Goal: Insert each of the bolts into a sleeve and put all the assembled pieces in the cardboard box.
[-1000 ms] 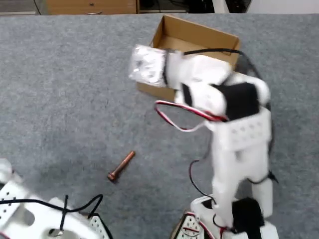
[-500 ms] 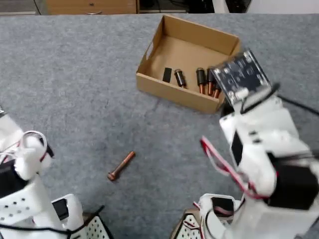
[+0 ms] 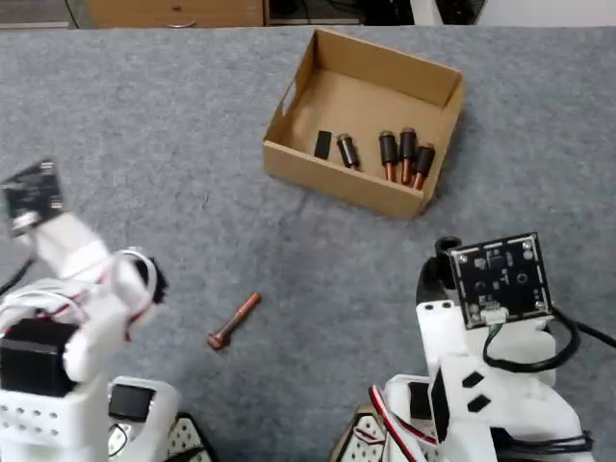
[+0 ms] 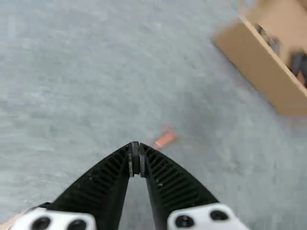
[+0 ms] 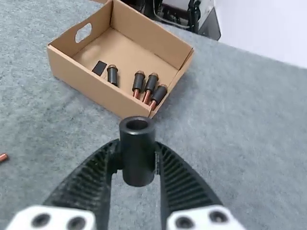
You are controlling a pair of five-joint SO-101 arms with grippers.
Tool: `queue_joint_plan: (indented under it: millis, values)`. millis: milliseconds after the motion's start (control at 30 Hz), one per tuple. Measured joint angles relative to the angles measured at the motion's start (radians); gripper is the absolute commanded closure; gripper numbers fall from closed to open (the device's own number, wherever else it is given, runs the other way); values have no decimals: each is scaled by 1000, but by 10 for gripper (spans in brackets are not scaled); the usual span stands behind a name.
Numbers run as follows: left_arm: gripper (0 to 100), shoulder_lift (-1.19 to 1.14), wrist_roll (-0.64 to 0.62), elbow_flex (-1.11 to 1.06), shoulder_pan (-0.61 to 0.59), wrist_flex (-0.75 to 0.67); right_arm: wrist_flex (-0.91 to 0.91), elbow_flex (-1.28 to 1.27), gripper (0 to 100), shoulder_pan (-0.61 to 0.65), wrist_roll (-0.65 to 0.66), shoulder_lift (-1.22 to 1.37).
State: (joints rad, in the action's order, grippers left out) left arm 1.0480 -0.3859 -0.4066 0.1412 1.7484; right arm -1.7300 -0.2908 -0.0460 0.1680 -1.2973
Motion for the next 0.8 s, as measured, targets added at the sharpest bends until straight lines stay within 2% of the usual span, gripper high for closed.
queue_joint_plan:
  millis: [133, 267, 467, 633, 800]
  values:
    - [982, -86, 43, -55, 190, 0, 0, -6, 997, -2, -3, -3]
    - [967, -241, 135, -95, 281, 0, 0, -6, 997, 0, -3, -3]
    - [824, -354, 195, -87, 293, 0, 2, -6, 997, -8, -3, -3]
    - [819, -381, 292, -31, 295, -2, 58, -6, 997, -12, -3, -3]
    - [819, -500, 336, -18, 281, -48, 109, -11, 997, -12, -3, 38]
